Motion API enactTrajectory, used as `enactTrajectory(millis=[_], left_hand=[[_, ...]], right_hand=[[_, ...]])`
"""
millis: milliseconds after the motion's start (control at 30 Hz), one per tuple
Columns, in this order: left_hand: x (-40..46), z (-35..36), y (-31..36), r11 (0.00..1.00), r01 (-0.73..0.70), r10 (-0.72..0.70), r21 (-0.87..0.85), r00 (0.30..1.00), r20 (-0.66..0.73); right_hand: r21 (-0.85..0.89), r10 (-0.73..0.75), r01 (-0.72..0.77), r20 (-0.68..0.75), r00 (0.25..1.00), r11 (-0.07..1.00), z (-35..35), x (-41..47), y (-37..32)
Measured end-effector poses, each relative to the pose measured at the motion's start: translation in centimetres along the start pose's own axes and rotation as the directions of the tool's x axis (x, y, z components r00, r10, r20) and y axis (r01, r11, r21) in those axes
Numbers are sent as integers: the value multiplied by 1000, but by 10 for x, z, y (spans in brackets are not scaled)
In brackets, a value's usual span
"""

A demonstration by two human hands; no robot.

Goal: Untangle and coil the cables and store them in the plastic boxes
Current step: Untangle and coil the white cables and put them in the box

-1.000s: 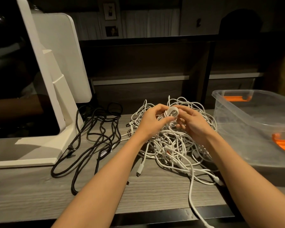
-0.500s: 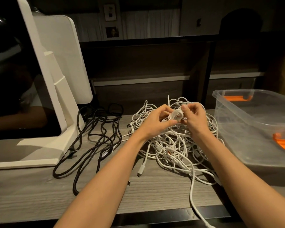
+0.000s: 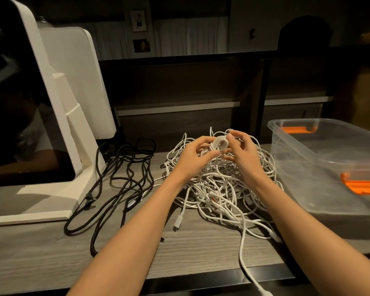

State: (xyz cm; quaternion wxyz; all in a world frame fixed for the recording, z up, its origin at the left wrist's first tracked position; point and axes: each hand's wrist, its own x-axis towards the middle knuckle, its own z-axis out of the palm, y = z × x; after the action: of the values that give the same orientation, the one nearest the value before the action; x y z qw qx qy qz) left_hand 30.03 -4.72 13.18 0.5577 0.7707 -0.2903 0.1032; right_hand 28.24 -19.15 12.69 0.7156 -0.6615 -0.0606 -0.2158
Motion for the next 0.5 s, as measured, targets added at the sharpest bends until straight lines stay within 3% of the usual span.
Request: enactTrajectory(millis=[200, 367, 500], left_hand=[[9, 1, 17, 993, -8, 5, 116, 1000, 26], [24, 16, 47, 997, 57, -58, 43, 998, 18], [34, 38, 72, 998, 62, -62, 23, 998, 0]], right_hand=[[-141, -14, 24, 70, 997, 990, -14, 0, -17], [-184, -58, 35, -120, 991, 982, -24, 7, -52], [-221, -12, -35, -206, 979, 975, -42, 14, -75]])
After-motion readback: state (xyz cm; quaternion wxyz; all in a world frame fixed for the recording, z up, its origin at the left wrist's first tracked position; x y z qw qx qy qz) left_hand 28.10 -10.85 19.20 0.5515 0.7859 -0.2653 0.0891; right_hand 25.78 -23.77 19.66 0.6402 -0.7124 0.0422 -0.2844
